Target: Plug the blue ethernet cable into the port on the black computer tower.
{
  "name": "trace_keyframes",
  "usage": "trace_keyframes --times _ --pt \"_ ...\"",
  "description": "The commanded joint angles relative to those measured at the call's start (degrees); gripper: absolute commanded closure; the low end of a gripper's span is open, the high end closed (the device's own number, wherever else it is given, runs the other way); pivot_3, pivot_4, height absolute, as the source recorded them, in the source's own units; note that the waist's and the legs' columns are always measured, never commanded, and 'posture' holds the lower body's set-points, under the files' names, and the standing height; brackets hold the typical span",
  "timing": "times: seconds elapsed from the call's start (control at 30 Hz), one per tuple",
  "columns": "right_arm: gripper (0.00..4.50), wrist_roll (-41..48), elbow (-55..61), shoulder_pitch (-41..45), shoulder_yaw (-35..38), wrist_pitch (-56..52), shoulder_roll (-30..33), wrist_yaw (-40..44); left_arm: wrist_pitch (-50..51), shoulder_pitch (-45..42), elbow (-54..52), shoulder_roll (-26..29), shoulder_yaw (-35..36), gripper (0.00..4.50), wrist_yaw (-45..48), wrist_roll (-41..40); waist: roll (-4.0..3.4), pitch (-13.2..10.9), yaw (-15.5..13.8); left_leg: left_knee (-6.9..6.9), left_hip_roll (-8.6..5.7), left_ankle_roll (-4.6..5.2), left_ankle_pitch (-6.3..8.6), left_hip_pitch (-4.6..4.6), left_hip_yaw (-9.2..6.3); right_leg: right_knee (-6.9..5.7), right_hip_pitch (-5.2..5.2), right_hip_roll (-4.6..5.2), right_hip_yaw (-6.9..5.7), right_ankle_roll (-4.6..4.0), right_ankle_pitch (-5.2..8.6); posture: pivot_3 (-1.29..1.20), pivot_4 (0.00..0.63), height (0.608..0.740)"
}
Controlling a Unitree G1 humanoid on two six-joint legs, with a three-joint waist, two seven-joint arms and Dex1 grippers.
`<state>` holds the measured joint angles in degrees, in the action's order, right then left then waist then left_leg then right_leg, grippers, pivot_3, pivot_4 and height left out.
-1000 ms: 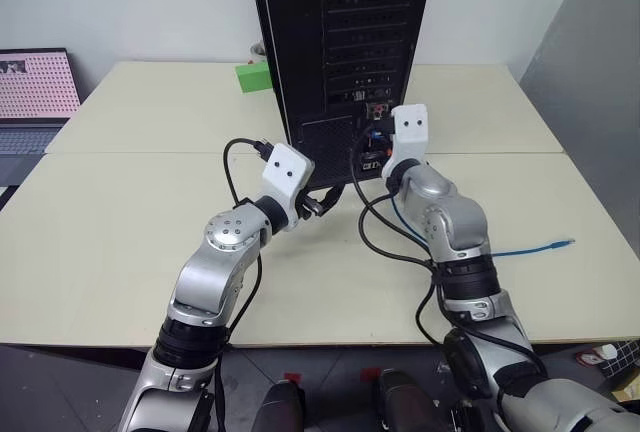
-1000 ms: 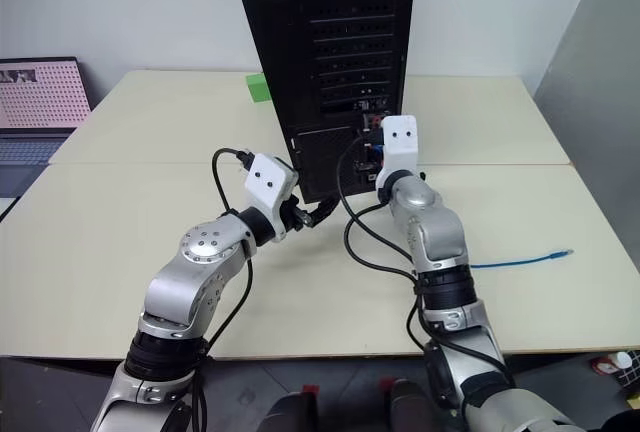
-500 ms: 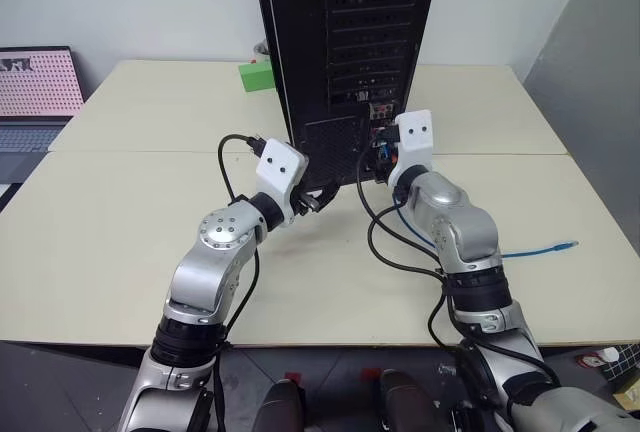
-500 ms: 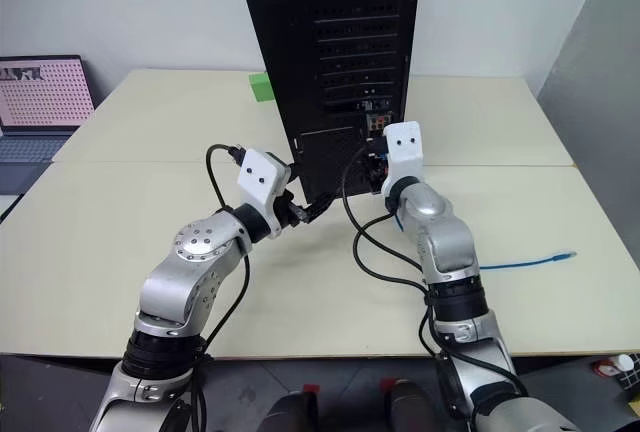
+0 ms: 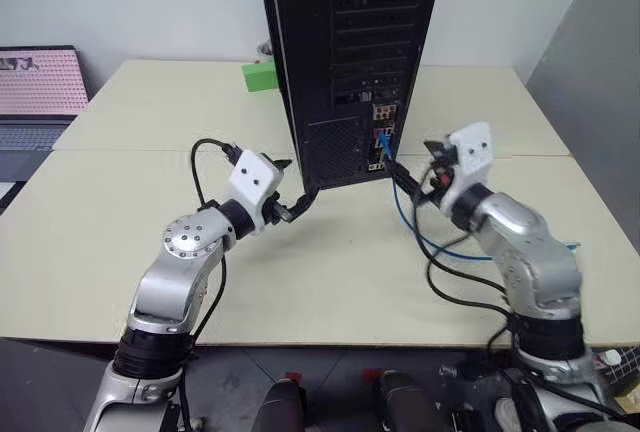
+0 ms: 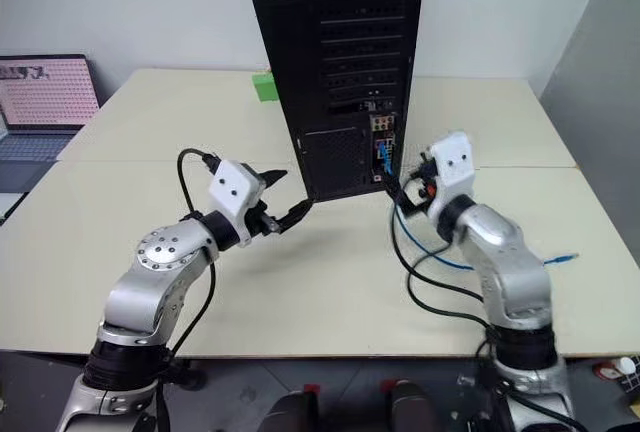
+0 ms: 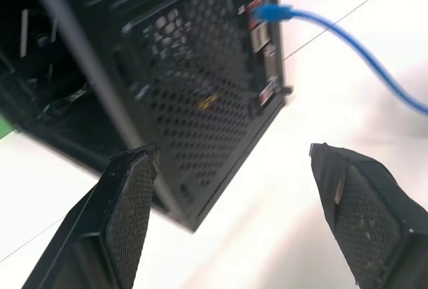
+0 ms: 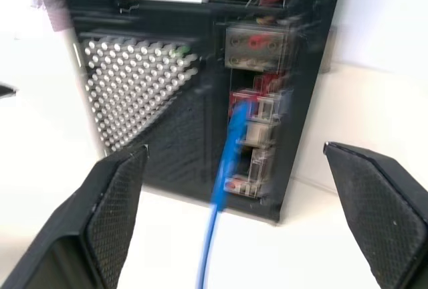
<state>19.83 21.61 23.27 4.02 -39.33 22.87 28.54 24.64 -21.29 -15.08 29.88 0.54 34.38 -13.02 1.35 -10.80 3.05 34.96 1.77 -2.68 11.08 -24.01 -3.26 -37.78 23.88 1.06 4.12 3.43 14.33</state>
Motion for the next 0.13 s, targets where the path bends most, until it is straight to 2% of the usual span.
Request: trace_keyframes --times 0.03,0.13 --pt "0.06 4.3 2.2 -2.2 4.3 3.2 3.9 6.2 -0.7 0.7 -1.5 1.8 3.9 0.68 2.9 -3.5 0.01 0.0 0.0 0.0 0.0 0.0 0.0 0.0 0.02 0.02 0.0 0.01 0.02 0.0 0.0 0.0 0.15 0.74" --pt "0.06 4.4 1.2 -2.9 4.5 4.4 5.3 7.5 -1.3 1.7 -1.7 2.5 5.1 0.68 4.7 -5.1 0.01 0.0 0.3 0.0 0.01 0.0 0.0 0.07 0.04 0.01 -0.04 0.01 0.03 0.01 0.0 0.0 0.15 0.74"
